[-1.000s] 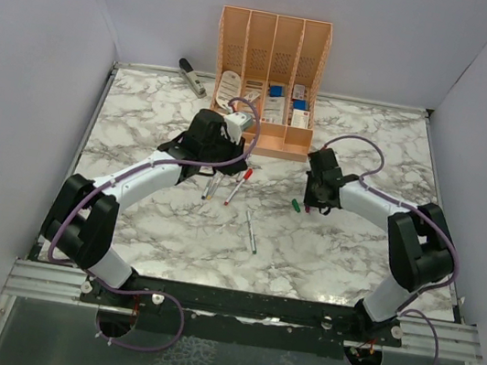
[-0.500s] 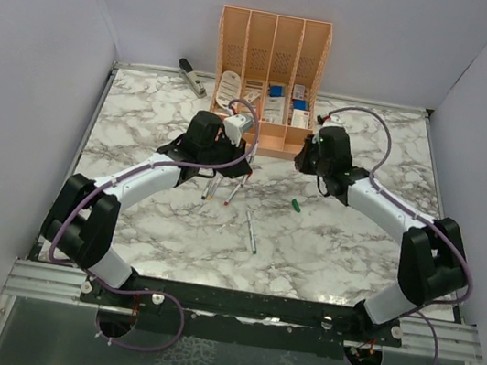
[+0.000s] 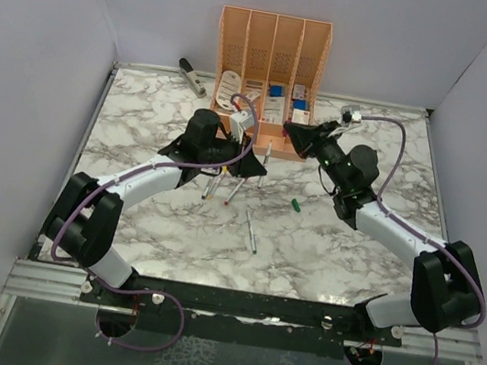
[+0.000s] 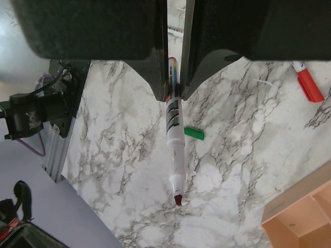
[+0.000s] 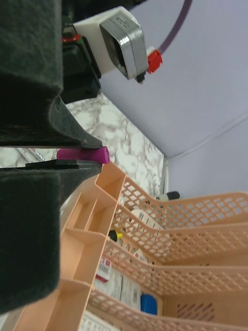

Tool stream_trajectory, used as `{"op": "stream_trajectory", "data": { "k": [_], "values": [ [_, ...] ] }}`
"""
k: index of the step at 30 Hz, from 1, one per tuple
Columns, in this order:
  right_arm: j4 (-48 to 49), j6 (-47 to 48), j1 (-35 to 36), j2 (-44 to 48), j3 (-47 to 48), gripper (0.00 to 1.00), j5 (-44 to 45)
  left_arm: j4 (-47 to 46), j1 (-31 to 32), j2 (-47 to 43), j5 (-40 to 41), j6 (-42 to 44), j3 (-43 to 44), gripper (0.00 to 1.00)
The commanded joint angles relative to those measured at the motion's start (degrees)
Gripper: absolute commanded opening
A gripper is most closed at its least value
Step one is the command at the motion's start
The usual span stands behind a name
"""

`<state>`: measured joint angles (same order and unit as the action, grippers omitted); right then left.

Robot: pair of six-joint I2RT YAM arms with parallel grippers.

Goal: Insert the pens into the pen caps

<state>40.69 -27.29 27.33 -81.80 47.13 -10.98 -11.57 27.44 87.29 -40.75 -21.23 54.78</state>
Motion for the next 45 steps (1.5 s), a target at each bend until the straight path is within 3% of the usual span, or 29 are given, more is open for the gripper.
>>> {"op": "stream_trajectory", "data": {
  "k": [1, 11, 45],
  "values": [
    [12.85, -7.23, 0.18, -1.92, -1.01, 0.01, -7.23, -5.77, -0.11, 0.95, -6.21, -3.1, 2.19, 0.0],
    [16.36, -9.29, 0.17, -4.61, 0.39, 0.01, -9.99, -7.17, -0.1, 3.58, -10.09, -3.81, 4.0, 0.0],
    [10.63, -4.33, 0.18, -3.1, -1.35, 0.01, -6.3, -8.31, -0.68, 2.71, -7.59, -3.64, 2.8, 0.0]
  ]
}}
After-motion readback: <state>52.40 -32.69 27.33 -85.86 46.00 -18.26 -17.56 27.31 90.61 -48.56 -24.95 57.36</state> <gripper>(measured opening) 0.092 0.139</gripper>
